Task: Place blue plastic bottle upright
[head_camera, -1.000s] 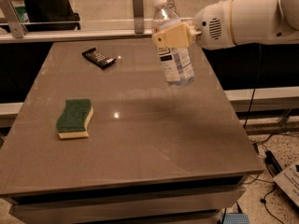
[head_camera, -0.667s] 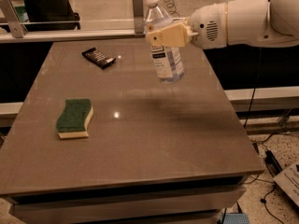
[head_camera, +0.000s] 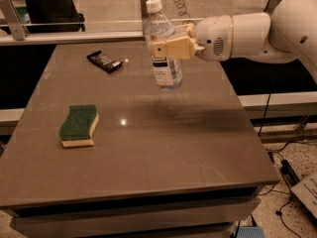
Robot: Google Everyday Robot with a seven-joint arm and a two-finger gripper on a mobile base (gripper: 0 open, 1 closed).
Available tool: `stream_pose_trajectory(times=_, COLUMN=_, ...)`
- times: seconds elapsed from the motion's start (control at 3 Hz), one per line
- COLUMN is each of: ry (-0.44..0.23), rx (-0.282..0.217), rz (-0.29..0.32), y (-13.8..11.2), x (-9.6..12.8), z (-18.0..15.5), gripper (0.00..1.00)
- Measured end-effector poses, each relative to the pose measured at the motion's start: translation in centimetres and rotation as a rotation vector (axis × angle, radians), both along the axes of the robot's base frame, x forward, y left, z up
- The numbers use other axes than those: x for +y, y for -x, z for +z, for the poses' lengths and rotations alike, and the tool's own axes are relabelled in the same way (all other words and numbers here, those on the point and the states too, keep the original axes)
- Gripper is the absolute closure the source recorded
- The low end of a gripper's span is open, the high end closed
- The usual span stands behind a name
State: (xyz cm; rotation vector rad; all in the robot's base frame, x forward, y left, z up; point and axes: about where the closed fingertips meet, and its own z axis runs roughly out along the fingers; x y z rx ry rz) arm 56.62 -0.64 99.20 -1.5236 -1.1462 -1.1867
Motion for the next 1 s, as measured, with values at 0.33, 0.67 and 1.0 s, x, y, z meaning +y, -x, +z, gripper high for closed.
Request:
stream_pose_trajectory(times=0.33, ry=-0.072, rx=-0.022, rz=0.029, y=0.4, x=0.7, z=-1.5, gripper=1.00)
stream_pose_trajectory(times=0.67, ry=-0.131, rx=-0.048, rz=0.054, y=0.6, x=0.8, z=-2.1, gripper=1.00)
stream_pose_trajectory(times=1.0, ry=-0.164, rx=-0.064, rz=0.072, y=0.8, x=0.2, z=-2.7, gripper=1.00)
